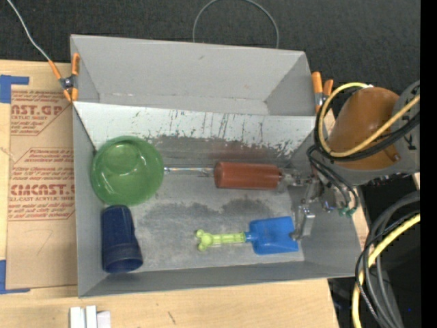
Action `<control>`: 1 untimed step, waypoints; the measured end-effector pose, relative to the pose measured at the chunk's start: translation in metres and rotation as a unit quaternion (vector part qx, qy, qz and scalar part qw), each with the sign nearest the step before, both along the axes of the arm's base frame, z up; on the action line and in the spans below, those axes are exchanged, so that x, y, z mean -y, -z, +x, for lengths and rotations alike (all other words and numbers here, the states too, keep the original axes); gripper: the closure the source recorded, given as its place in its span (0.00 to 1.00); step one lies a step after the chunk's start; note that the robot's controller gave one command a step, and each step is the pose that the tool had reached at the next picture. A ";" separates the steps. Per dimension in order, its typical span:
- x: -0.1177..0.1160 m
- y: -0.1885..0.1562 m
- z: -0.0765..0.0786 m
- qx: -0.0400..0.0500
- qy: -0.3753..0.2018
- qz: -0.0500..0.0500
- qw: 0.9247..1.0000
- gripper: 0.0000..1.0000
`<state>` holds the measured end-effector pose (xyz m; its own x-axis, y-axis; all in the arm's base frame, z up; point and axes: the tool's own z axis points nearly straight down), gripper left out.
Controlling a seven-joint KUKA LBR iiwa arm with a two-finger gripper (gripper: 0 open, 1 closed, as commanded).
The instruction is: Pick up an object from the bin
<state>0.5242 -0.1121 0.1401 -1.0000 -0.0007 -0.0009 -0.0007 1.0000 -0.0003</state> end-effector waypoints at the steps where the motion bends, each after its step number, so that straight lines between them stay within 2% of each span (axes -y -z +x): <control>1: -0.012 0.070 -0.035 0.000 0.007 0.000 1.000 0.00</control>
Offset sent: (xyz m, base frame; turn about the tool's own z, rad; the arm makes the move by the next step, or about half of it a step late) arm -0.0397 0.0142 -0.0112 0.0730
